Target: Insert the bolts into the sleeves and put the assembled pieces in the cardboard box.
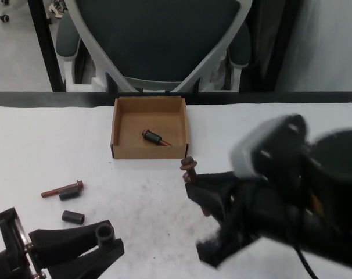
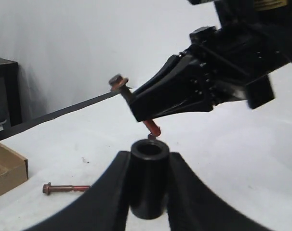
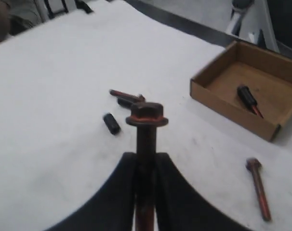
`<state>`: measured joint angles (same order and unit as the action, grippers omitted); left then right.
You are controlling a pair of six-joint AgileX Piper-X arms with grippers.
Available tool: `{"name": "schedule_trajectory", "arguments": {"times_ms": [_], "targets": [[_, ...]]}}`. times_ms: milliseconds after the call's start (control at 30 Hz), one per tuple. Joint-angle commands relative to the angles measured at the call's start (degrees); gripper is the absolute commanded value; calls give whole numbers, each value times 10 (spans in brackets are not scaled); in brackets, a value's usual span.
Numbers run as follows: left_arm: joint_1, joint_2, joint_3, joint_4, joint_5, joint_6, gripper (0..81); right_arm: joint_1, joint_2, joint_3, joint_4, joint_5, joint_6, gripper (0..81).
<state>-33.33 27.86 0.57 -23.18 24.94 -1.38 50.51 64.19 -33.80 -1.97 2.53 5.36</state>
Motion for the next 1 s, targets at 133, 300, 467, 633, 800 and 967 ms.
{"name": "schedule_trajectory", "arguments": {"times_ms": [133, 300, 467, 633, 800, 967], "targets": [[1, -2, -6, -11, 54, -44, 8, 80, -79, 129, -269, -25, 29, 2], [1, -2, -6, -11, 101, -64, 8, 116, -77, 157, -352, -38, 35, 2], [1, -2, -6, 13, 129, -72, 8, 134, -77, 157, -377, -58, 28, 2], [1, -2, -6, 20, 159, -78, 8, 135, -77, 156, -391, -80, 28, 2], [1, -2, -6, 20, 182, -89, 8, 135, -76, 156, -391, -117, 36, 2], [1, -2, -6, 20, 215, -89, 8, 135, -76, 156, -391, -142, 39, 2]]}}
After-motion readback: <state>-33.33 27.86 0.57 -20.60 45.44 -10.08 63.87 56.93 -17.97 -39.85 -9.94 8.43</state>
